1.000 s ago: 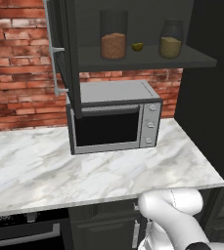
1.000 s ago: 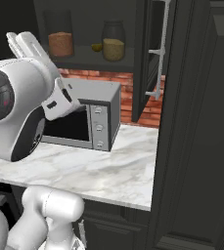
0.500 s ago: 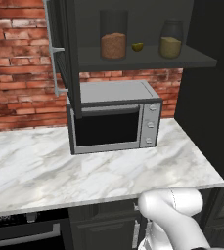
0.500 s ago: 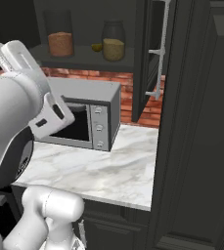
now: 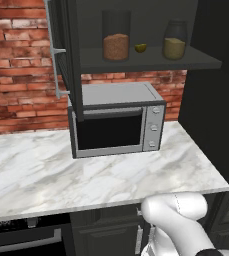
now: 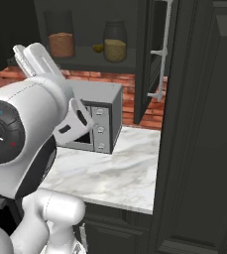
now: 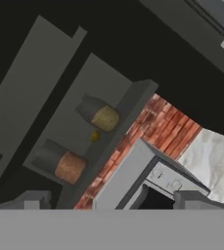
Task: Pick the jar and jar from the dining table and place them in the open cabinet. Close the cabinet after placing the objects.
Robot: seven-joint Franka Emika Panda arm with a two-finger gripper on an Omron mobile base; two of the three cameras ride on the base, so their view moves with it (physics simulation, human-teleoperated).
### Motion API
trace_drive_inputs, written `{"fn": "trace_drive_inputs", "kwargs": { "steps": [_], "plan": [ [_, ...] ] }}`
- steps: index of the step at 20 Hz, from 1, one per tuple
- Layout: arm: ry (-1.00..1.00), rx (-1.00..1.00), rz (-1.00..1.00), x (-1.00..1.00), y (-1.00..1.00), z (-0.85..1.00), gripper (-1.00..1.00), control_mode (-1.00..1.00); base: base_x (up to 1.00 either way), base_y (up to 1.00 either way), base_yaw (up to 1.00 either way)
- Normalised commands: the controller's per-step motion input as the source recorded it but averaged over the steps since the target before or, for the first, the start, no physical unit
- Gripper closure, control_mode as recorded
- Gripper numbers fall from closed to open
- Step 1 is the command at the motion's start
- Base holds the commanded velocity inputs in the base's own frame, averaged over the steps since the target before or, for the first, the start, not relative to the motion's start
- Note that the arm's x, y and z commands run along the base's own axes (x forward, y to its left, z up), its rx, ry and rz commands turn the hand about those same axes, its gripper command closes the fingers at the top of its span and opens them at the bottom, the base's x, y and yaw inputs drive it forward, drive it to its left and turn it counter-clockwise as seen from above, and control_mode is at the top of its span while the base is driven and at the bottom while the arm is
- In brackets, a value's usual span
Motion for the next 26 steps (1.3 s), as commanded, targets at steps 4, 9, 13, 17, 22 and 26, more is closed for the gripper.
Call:
{"fn": "trace_drive_inputs", "kwargs": {
  "steps": [4,9,13,17,22,26],
  "plan": [
    [0.00,0.01,0.01,-0.14,-0.44,-0.01,-1.00,-1.00,0.00,0.00,0.00],
    [-0.03,0.02,0.01,-0.18,-0.47,-0.02,-1.00,-1.00,0.00,0.00,0.00],
    [-0.03,0.03,0.03,-0.22,-0.47,-0.01,-1.00,-1.00,0.00,0.00,0.00],
    [-0.07,0.05,0.04,-0.22,-0.42,-0.05,-1.00,-1.00,0.00,0.00,0.00],
    [-0.10,0.07,0.07,-0.14,-0.32,-0.10,-1.00,-1.00,0.00,0.00,0.00],
    [-0.04,0.08,0.13,0.01,-0.19,-0.08,-1.00,-1.00,0.00,0.00,0.00]
  ]
}}
